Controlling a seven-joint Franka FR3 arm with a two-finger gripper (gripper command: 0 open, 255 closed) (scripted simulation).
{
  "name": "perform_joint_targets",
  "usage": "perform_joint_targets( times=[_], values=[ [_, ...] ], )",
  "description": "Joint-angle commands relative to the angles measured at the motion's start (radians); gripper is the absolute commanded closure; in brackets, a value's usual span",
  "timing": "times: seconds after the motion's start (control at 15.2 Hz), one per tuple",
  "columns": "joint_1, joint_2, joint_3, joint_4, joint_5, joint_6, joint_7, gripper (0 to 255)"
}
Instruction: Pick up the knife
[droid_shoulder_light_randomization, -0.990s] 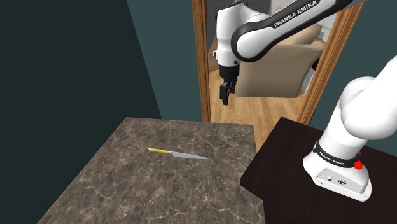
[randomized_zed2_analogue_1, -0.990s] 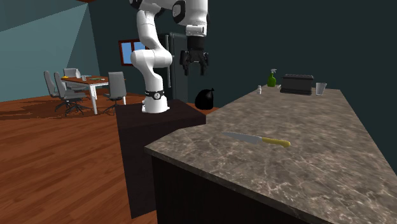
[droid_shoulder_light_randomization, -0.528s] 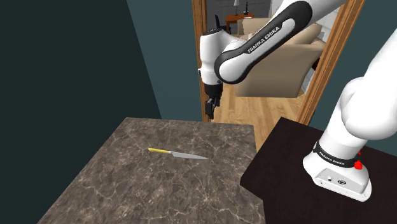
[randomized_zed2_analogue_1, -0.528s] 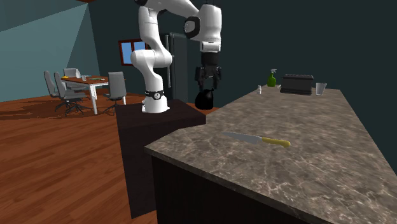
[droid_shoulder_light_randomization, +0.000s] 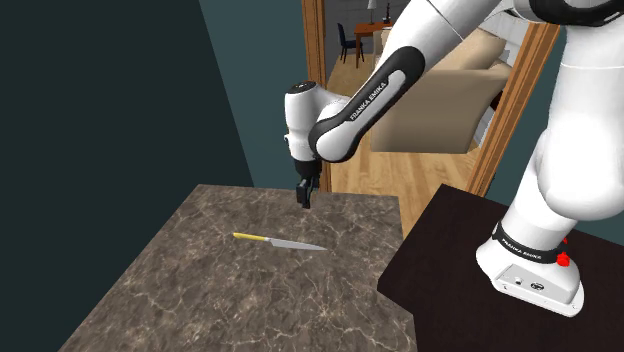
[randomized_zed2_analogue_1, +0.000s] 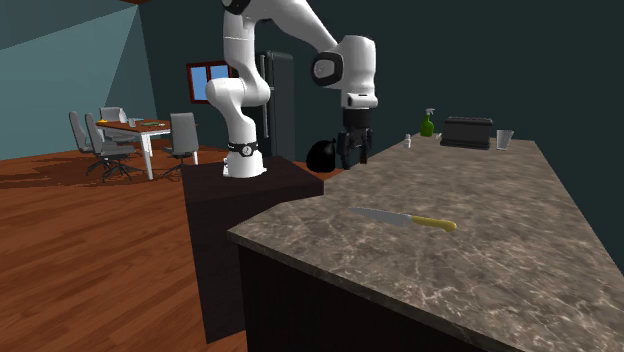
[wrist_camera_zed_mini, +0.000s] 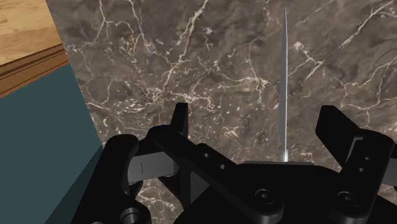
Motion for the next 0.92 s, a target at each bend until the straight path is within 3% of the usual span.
perform_joint_targets(
  times=[0.0,0.73,0.86],
  values=[
    [0.017,0.072,0.002,0.04,-0.026,0.034,0.017,0],
    [0.14,0.478,-0.021,0.406,-0.132,0.086,0.054,0],
    [0.149,0.511,-0.025,0.434,-0.137,0.093,0.055,0]
  ],
)
